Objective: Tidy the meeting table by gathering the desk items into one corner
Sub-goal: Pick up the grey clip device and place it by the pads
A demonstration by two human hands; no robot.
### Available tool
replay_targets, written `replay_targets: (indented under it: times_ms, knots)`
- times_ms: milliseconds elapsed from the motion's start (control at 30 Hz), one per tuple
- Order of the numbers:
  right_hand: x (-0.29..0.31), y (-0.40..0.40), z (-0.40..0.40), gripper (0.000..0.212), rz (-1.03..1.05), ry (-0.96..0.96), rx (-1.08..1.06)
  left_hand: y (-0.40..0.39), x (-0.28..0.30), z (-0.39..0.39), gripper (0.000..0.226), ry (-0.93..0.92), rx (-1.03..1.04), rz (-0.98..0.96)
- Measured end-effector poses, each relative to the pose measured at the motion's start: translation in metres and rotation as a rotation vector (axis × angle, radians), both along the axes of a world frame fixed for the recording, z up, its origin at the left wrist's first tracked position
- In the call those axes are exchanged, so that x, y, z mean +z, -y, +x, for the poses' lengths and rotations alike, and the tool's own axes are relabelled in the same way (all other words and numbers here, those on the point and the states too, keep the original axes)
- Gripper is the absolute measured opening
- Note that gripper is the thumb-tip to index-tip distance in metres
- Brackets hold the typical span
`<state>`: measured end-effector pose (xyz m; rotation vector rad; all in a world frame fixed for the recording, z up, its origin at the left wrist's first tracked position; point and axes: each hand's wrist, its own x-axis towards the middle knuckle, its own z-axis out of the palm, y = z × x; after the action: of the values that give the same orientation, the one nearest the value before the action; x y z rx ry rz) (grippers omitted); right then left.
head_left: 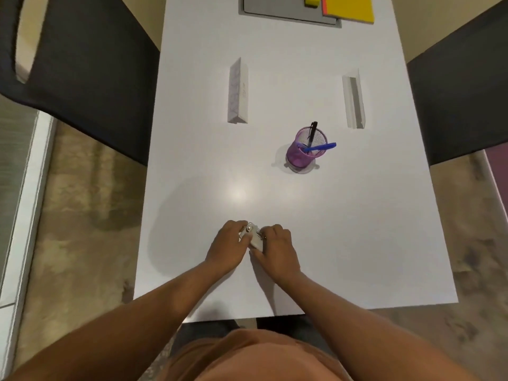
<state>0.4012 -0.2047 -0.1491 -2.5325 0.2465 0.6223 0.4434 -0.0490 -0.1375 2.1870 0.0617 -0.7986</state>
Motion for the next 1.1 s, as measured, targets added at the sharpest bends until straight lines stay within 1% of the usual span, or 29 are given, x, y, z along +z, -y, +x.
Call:
replay_targets:
  times_ms: [67, 133, 200, 300, 367, 433, 467, 533, 633, 700, 767, 833, 867, 933, 1000, 1100]
  knots:
    - [-0.003, -0.003, 0.005, 0.032, -0.017, -0.006, -0.025, -0.001, 0.001, 0.002, 0.035, -0.023, 0.002, -0.023]
    - [-0.004, -0.006, 0.010, 0.033, -0.029, -0.022, -0.051, -0.002, 0.004, 0.005, 0.036, -0.059, 0.017, -0.050]
    - [-0.004, -0.008, 0.014, 0.037, -0.030, -0.030, -0.065, -0.003, 0.009, 0.007, 0.040, -0.096, 0.054, -0.073]
    - [0.005, -0.012, 0.016, 0.046, 0.033, -0.028, -0.108, -0.010, 0.016, 0.011, 0.050, -0.144, 0.112, -0.130]
    - [0.017, -0.015, 0.015, 0.052, 0.089, -0.025, -0.124, -0.017, 0.020, 0.014, 0.054, -0.189, 0.132, -0.201]
    - [0.032, -0.017, 0.014, 0.049, 0.137, -0.032, -0.105, -0.023, 0.024, 0.017, 0.056, -0.279, 0.160, -0.329]
    - [0.038, -0.017, 0.013, 0.043, 0.159, -0.030, -0.101, -0.023, 0.025, 0.019, 0.054, -0.324, 0.175, -0.393]
    - [0.052, -0.015, 0.010, 0.036, 0.191, 0.002, -0.114, -0.018, 0.029, 0.023, 0.042, -0.354, 0.182, -0.464]
    - [0.072, -0.004, 0.001, 0.040, 0.227, 0.079, -0.180, 0.001, 0.037, 0.027, 0.024, -0.363, 0.225, -0.509]
    - [0.084, 0.010, -0.010, 0.048, 0.261, 0.126, -0.271, 0.020, 0.044, 0.025, 0.018, -0.431, 0.294, -0.575]
    - [0.097, 0.026, -0.024, 0.061, 0.304, 0.175, -0.384, 0.044, 0.055, 0.019, 0.016, -0.504, 0.341, -0.660]
    - [0.110, 0.044, -0.042, 0.074, 0.368, 0.210, -0.531, 0.069, 0.068, 0.008, 0.016, -0.546, 0.317, -0.716]
    - [0.116, 0.052, -0.053, 0.076, 0.412, 0.219, -0.618, 0.082, 0.076, 0.000, 0.016, -0.560, 0.288, -0.732]
    - [0.126, 0.068, -0.075, 0.070, 0.526, 0.242, -0.800, 0.106, 0.089, -0.018, 0.016, -0.578, 0.213, -0.749]
    - [0.132, 0.083, -0.099, 0.057, 0.651, 0.275, -0.971, 0.127, 0.099, -0.037, 0.018, -0.563, 0.123, -0.724]
    - [0.136, 0.108, -0.142, 0.048, 0.852, 0.341, -1.215, 0.161, 0.112, -0.067, 0.020, -0.520, -0.027, -0.676]
